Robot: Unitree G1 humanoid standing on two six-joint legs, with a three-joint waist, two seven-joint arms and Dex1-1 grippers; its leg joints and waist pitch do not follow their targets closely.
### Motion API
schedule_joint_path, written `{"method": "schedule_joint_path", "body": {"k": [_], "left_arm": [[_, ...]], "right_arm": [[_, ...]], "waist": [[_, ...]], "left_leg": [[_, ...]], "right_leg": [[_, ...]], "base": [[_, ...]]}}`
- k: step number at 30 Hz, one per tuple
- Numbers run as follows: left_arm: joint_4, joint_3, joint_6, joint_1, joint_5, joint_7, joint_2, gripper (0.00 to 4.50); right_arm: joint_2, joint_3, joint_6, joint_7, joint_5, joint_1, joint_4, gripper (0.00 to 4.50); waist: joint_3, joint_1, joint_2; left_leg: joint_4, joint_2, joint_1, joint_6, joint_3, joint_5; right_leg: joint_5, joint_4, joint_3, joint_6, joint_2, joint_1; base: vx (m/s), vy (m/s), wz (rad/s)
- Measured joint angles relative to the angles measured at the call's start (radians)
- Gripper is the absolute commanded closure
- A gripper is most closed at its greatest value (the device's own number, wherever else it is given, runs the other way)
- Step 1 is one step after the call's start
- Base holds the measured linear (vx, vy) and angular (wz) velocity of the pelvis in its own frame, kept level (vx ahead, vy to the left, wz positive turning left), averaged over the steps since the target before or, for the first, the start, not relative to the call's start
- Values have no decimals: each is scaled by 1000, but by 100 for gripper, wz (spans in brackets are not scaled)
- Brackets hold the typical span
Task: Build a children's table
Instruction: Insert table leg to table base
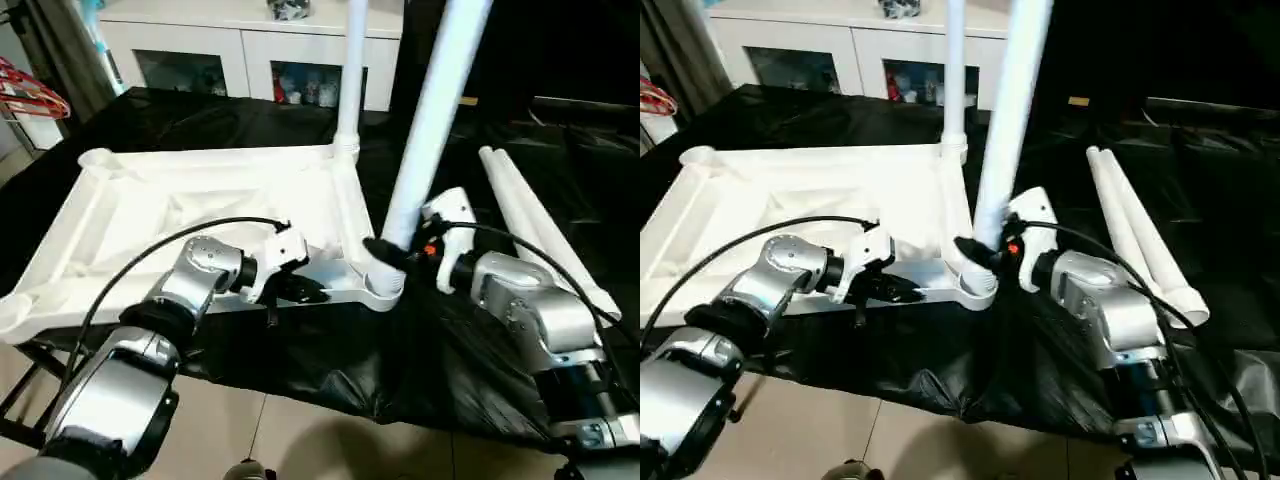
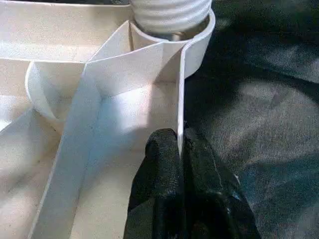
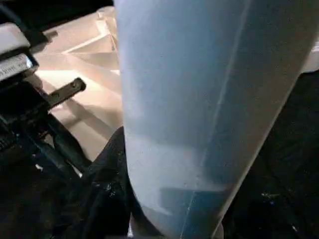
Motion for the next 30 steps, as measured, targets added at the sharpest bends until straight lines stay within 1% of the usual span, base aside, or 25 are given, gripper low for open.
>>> {"method": "schedule_joint_path", "body": {"k": [3,7,13,19,23,25,30], "left_arm": [[-48,7,24,25,-3,22,-9,450],[-91,26,60,49,-11,54,-27,450],[-149,33,105,75,-11,73,-25,450],[-200,34,132,101,-10,84,-20,450],[-218,34,137,110,-9,88,-17,450],[-225,34,140,114,-8,89,-19,450],[-237,34,148,119,-7,98,-22,450]], "right_arm": [[0,3,-16,8,-1,-12,30,260],[1,3,-41,12,-25,-38,77,260],[7,3,-71,23,-34,-59,123,260],[11,1,-91,42,-35,-69,152,260],[21,-18,-101,44,-21,-60,161,260],[31,-50,-106,43,6,-39,169,260],[50,-106,-128,43,58,-2,180,261]], "waist": [[0,-3,0],[0,-6,-2],[0,-15,-2],[0,-17,-3],[0,-17,-3],[-1,-16,-4],[-1,-14,-4]], "left_leg": [[0,0,0,0,1,0],[0,0,0,0,1,0],[0,0,0,0,1,0],[-1,0,0,0,1,0],[-1,0,0,0,1,0],[-2,0,0,0,1,0],[-2,0,0,1,1,0]], "right_leg": [[0,0,0,0,0,0],[0,0,0,0,0,0],[0,0,0,0,0,0],[0,-1,0,0,0,0],[0,-1,0,0,0,-1],[0,-2,0,1,0,-1],[0,-3,0,1,0,-1]], "base": [[0,0,0],[0,0,0],[0,0,0],[0,0,0],[0,0,0],[0,0,0],[0,0,0]]}}
